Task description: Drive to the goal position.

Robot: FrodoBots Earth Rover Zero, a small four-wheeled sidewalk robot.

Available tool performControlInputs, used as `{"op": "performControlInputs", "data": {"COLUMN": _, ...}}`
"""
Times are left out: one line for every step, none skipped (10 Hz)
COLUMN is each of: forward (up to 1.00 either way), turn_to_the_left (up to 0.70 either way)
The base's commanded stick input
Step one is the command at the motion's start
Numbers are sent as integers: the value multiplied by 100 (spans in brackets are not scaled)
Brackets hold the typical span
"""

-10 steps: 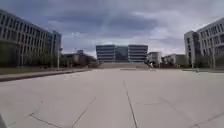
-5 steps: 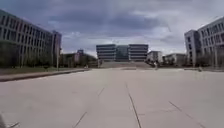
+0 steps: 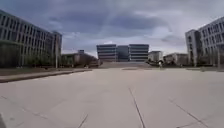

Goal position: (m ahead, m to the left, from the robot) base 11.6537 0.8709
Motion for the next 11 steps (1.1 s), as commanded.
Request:
{"op": "performControlInputs", "data": {"forward": 70, "turn_to_the_left": 0}}
{"op": "performControlInputs", "data": {"forward": 70, "turn_to_the_left": 0}}
{"op": "performControlInputs", "data": {"forward": 70, "turn_to_the_left": -3}}
{"op": "performControlInputs", "data": {"forward": 70, "turn_to_the_left": 0}}
{"op": "performControlInputs", "data": {"forward": 70, "turn_to_the_left": 0}}
{"op": "performControlInputs", "data": {"forward": 70, "turn_to_the_left": 0}}
{"op": "performControlInputs", "data": {"forward": 70, "turn_to_the_left": 0}}
{"op": "performControlInputs", "data": {"forward": 70, "turn_to_the_left": 0}}
{"op": "performControlInputs", "data": {"forward": 70, "turn_to_the_left": 0}}
{"op": "performControlInputs", "data": {"forward": 70, "turn_to_the_left": 0}}
{"op": "performControlInputs", "data": {"forward": 70, "turn_to_the_left": -5}}
